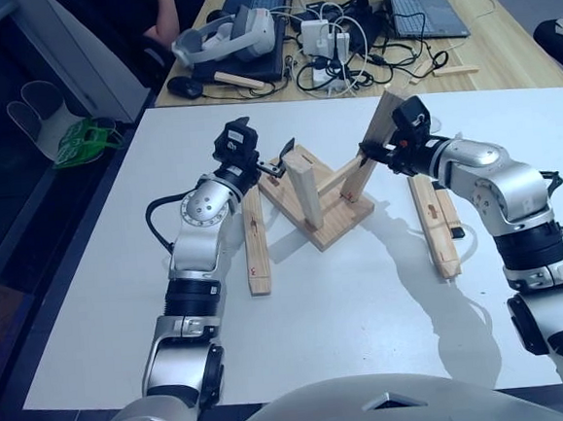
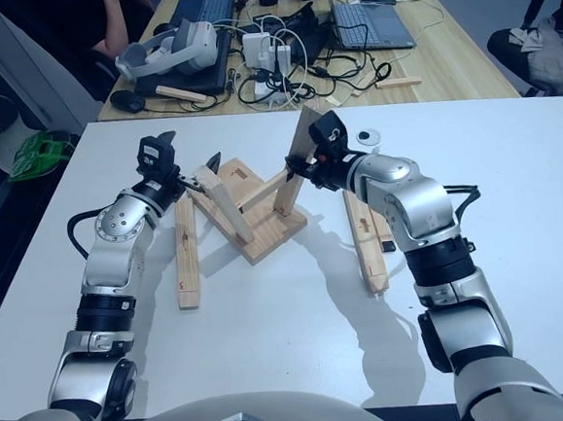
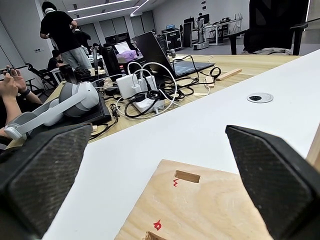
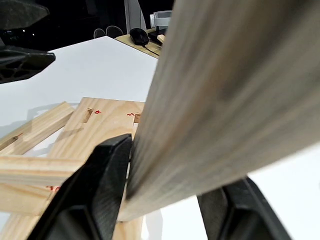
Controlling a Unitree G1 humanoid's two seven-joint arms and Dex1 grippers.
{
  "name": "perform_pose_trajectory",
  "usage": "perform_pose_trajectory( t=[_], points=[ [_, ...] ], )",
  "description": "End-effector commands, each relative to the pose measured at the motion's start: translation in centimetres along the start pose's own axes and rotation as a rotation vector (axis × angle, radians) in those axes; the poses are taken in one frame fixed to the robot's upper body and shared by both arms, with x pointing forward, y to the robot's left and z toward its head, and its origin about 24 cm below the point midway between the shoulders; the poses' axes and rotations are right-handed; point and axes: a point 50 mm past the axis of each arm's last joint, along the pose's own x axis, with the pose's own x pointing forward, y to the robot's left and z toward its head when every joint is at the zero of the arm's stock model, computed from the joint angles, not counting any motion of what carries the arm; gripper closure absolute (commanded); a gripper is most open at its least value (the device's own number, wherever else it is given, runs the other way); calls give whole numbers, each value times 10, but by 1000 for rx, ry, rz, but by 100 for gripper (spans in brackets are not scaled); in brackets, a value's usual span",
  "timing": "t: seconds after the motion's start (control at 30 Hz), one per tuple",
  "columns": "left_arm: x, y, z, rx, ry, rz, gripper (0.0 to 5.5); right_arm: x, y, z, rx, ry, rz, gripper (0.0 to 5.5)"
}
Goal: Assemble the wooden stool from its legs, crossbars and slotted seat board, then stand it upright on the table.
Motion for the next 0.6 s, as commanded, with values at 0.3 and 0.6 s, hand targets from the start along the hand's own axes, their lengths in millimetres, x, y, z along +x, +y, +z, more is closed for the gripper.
perform_pose_trajectory(
  t=[0.3, 0.6],
  points=[
    [3, -2, 0, 13, -2, 5, 57, 12, 7, -17, 188, -116, -117, 279],
    [3, 2, -4, 31, 7, 7, 57, -23, -5, 91, 7, -653, -246, 279]
  ],
)
